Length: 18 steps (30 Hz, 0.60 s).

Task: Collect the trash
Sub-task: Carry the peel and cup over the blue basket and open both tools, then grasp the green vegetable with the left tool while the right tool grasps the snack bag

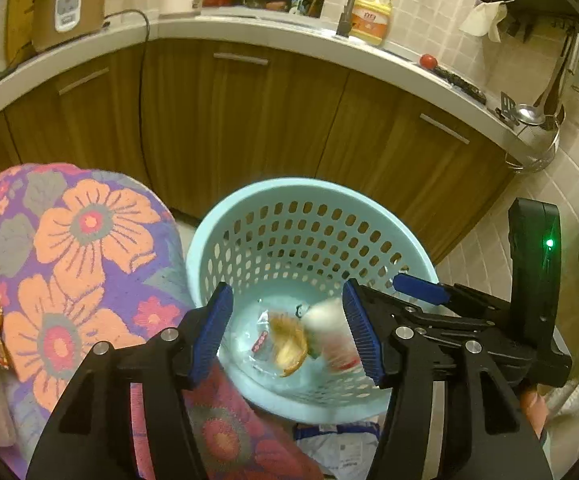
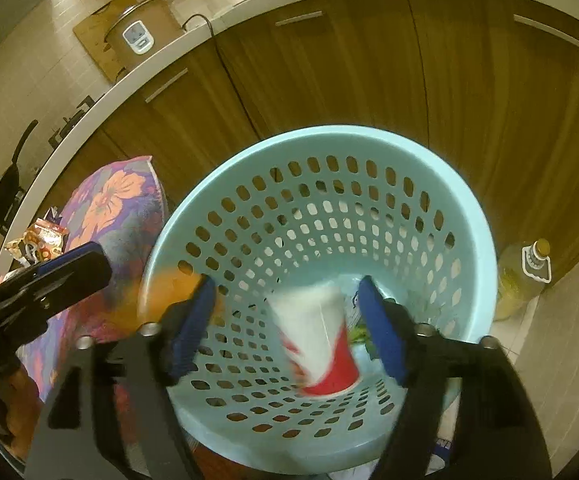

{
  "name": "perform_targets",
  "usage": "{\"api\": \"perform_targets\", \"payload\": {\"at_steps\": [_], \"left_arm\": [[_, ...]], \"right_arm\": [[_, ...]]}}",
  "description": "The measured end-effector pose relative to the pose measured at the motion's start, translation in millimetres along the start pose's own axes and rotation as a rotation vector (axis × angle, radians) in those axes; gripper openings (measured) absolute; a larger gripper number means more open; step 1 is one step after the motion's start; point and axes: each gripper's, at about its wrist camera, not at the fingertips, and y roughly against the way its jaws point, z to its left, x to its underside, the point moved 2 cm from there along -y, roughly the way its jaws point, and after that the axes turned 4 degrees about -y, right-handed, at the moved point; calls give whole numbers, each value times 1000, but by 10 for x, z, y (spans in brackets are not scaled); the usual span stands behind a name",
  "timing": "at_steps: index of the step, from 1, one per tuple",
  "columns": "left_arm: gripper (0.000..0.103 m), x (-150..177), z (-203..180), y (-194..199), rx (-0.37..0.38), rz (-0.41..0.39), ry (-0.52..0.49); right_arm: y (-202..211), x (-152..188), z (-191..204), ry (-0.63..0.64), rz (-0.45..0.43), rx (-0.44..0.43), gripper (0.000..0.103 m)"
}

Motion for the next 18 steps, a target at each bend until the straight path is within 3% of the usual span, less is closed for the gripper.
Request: {"api": "perform_targets", "payload": {"at_steps": [10,18], "left_arm": [[55,19,19,303,-25,-73,3],[55,144,203,1029,-78,-224,58]], "right_arm": [[332,4,312,88,-79,-29,71],[637,29,798,187,-145,-94,71]]}}
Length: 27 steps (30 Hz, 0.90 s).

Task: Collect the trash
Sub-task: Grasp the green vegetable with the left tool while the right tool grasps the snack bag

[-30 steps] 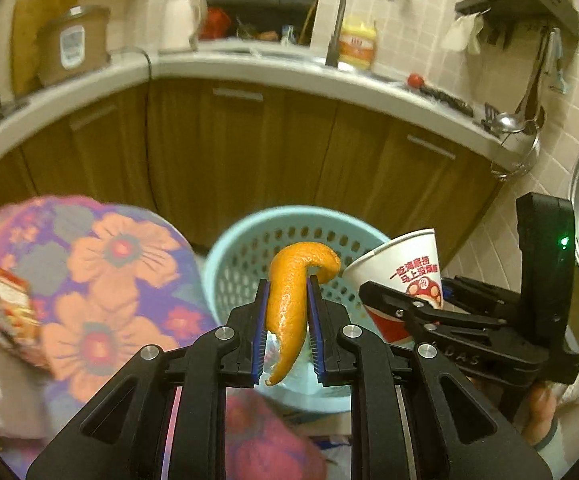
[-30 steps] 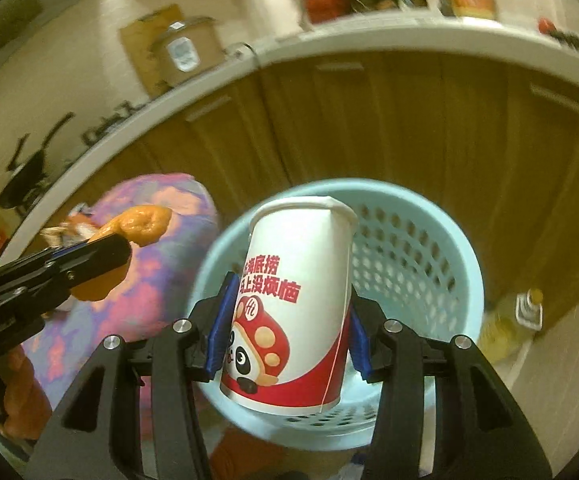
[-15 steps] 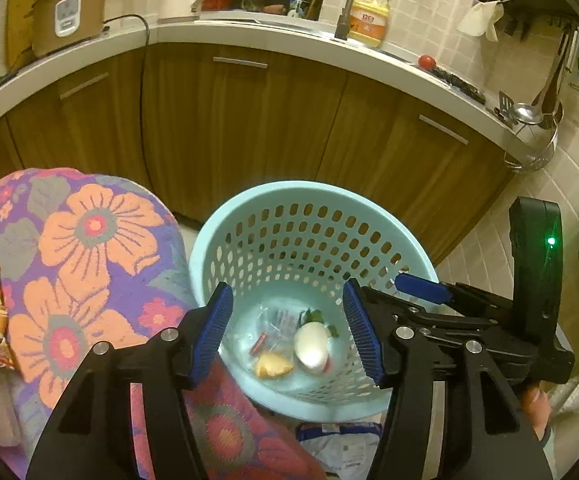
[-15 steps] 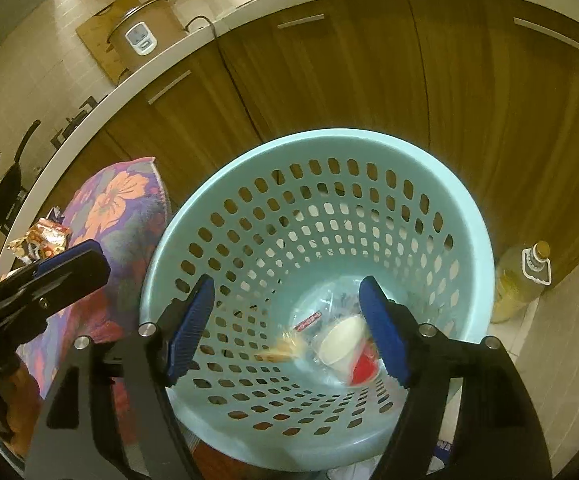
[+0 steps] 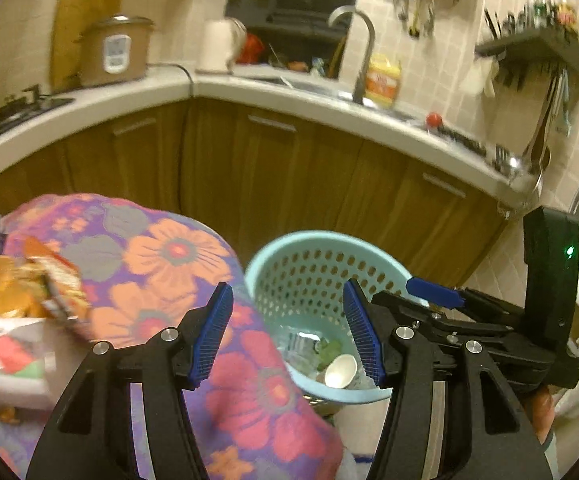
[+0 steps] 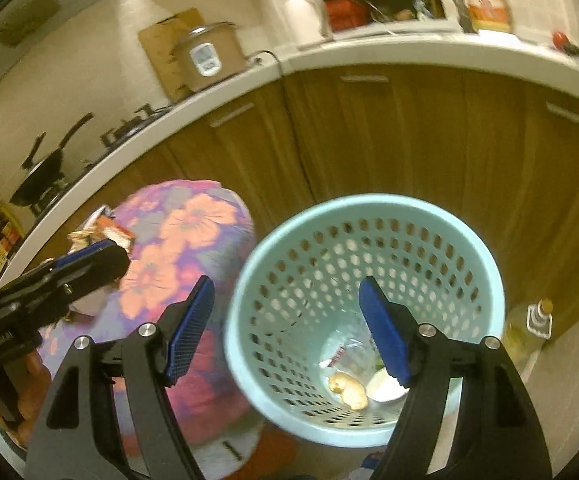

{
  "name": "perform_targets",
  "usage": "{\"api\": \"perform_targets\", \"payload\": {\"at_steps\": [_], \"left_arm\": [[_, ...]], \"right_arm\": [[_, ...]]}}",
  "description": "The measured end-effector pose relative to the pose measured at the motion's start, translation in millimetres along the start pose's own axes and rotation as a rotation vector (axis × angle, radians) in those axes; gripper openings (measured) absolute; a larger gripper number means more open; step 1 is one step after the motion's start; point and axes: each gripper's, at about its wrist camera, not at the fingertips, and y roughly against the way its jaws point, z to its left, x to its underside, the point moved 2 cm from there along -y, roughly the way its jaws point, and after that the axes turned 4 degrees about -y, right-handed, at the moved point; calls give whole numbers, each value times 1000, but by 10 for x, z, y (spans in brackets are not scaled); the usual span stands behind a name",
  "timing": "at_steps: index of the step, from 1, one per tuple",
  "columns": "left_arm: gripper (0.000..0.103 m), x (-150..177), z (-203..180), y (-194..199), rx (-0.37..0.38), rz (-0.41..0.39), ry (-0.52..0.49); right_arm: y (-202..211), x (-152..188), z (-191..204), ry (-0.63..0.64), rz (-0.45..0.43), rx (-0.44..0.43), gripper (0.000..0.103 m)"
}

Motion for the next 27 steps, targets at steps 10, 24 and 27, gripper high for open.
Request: {"api": "perform_targets", "payload": {"at_steps": [10,24,27], "left_arm": [[55,38,576,978,-99,-155,106],[55,545,1827,1901,-362,-201,306],[55,741,2092,1924,-387,-164,353]], "right_arm": [[-53,48,865,137,17,-119,71],[-579,81,2010,318,69,-203,70],[-765,-5,2212,333,86,-212,69]]}}
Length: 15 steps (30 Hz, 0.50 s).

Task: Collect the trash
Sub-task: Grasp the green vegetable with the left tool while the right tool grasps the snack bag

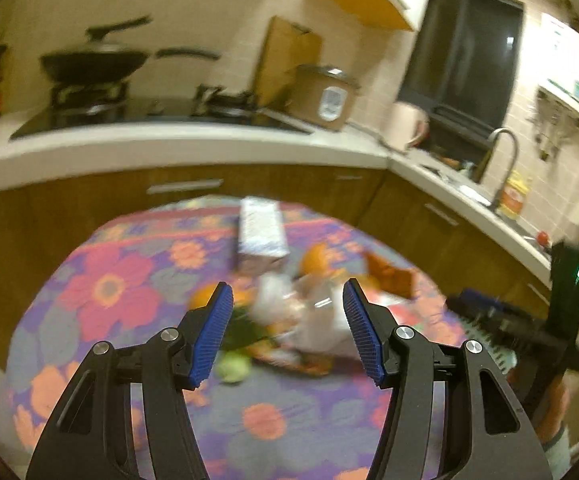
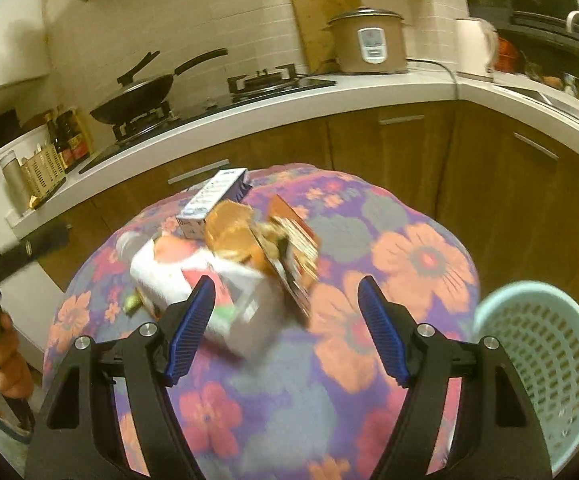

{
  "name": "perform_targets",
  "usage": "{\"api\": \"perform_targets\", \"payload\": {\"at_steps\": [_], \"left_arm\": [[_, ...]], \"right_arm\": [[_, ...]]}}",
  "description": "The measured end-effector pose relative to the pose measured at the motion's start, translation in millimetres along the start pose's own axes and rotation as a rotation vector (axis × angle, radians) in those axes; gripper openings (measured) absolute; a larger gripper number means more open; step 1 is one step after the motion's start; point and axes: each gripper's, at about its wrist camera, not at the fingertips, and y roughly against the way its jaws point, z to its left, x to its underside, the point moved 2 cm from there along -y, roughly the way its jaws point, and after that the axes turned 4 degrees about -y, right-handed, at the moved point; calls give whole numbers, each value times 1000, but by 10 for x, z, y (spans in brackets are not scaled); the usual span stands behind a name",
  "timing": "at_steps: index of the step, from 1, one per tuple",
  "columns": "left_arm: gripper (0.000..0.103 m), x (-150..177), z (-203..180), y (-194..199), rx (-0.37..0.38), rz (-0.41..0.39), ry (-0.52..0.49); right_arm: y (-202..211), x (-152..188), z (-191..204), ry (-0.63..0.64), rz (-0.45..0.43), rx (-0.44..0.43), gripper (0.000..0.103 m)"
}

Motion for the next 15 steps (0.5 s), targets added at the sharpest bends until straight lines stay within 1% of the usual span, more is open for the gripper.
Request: {"api": "perform_targets", "payload": {"at_steps": [2,4,6,7,8,10,11,14,15], "left_arm": [[55,98,193,-89,-3,56,9],[55,200,291,-171,-11,102,5],[55,270,354,-258,19,133,3],[55,308,367,-314,38,157,1],[55,340,362,-364,39,172,-6],[55,398,360,-455,21,193,-27],[55,427,353,-520,25,219,-32],[52,485,320,-617,32,247,-50],[51,497,311,-642,30,256,-55]], "right_arm": [[-157,-88,67,13,13,-1,69],[-308,-144,119,20,27,6,69],[-438,-169,152,19,36,6,69],[-511,-181,156,14,43,7,67],[-555,-183,151,8,48,6,66],[-665,-189,117,-18,62,0,63],[-706,-187,98,-28,66,-2,62],[-798,-156,58,-48,76,-7,58],[-818,-144,39,-53,82,-12,55]]}}
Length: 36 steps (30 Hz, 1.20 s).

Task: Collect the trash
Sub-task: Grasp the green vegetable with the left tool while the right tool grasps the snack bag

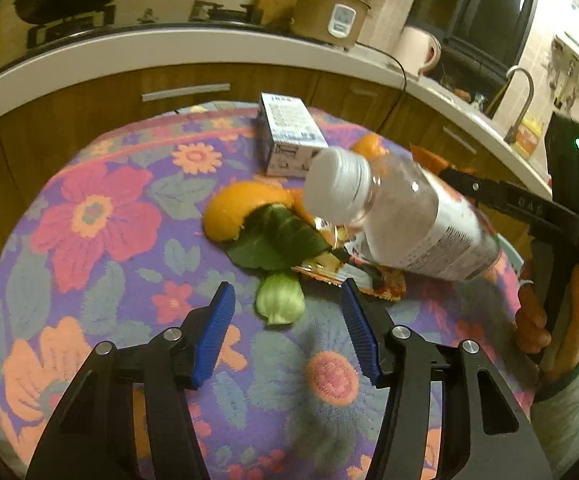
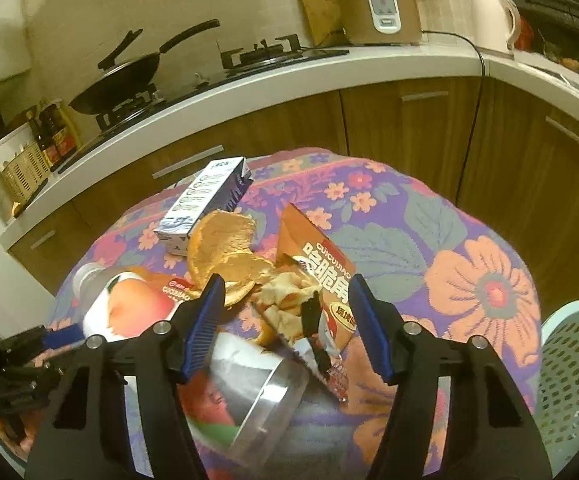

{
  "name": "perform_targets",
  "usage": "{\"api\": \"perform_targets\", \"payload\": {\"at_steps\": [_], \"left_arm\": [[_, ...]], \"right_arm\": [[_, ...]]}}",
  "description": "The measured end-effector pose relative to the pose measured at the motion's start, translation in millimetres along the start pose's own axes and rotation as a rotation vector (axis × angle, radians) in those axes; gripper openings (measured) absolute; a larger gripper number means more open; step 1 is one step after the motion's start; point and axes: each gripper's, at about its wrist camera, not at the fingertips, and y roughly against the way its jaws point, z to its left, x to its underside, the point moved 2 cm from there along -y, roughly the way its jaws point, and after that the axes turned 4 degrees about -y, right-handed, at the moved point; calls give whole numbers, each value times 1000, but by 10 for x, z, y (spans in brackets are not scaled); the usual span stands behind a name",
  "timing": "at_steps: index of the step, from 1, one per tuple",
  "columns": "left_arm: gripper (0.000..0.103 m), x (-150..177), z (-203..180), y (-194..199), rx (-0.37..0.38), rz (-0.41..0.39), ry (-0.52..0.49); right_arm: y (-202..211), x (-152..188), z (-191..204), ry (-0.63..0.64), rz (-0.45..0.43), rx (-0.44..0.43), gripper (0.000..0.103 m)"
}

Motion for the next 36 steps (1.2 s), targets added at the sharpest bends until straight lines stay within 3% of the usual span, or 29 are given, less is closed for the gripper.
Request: {"api": "perform_targets", "payload": {"at_steps": [3,6,10,13,21,26,28,31,32,33,35,36], "left_arm": [[48,3,-4,-89,-5,30,-7],[37,6,22,-177,-15,63,3],[26,-17,3,-219,-48,64,-10],[25,-12,-50,-201,-67,55,-31],[24,182,31,301,-69,-24,-5],[24,432,113,535,-70,-5,10],[25,555,116,582,-38,18,12],[26,684,119,561,-38,55,1],[31,712,112,548,-55,61,-7],[37,733,113,539,-63,66,-9],[64,703,105,548,-80,53,-1],[67,673,86,563,-91,35,-4]], "right_arm": [[-39,7,-65,-28,5,-9,50],[-67,2,-132,-58,20,-18,43],[-81,-13,-183,-86,23,-38,23],[-38,-5,-196,-90,4,-39,18],[175,4,-232,-105,-89,-60,18],[361,47,-237,-103,-138,-83,18],[473,102,-219,-88,-155,-73,18],[641,204,-187,-64,-165,-66,18],[670,229,-179,-61,-164,-64,18],[714,268,-176,-57,-160,-58,18],[785,341,-166,-48,-151,-60,18],[811,373,-165,-43,-148,-58,18]]}}
